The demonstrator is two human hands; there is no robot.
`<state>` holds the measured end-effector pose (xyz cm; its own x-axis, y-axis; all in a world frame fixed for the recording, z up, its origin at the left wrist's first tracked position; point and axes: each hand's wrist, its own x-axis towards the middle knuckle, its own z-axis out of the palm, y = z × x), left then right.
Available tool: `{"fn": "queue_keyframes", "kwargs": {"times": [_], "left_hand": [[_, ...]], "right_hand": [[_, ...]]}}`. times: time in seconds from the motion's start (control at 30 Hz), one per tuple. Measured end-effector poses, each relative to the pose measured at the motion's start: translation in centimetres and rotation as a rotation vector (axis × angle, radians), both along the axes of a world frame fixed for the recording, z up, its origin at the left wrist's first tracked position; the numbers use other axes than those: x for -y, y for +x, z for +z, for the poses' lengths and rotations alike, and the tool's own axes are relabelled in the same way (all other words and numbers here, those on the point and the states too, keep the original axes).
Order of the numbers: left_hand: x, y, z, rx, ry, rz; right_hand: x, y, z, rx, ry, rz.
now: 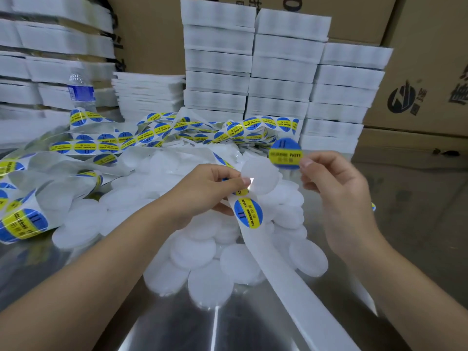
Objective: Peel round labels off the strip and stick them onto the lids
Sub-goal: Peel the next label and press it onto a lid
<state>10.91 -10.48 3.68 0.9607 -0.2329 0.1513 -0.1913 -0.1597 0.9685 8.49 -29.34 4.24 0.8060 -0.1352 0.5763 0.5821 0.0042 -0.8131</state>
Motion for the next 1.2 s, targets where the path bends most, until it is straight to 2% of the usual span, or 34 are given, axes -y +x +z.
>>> {"fn": "queue_keyframes", "kwargs": {"times": [0.13, 0.33, 1.2], "left_hand": [[-0.11, -0.27, 0.23, -0.05, -0.009, -0.058], [-0.06, -0.48, 0.41, -0.068, 0.003, -0.068], [-0.07, -0.8, 0.66, -0.063, 0.035, -0.043]], "right_hand": [[0.27, 0.19, -0.08, -0.16, -0.002, 0.034], [0.26, 0.13, -0.17, -0.249, -0.038, 0.023], [-0.38, -0.36, 0.0, -0.292, -0.116, -0.037]]}}
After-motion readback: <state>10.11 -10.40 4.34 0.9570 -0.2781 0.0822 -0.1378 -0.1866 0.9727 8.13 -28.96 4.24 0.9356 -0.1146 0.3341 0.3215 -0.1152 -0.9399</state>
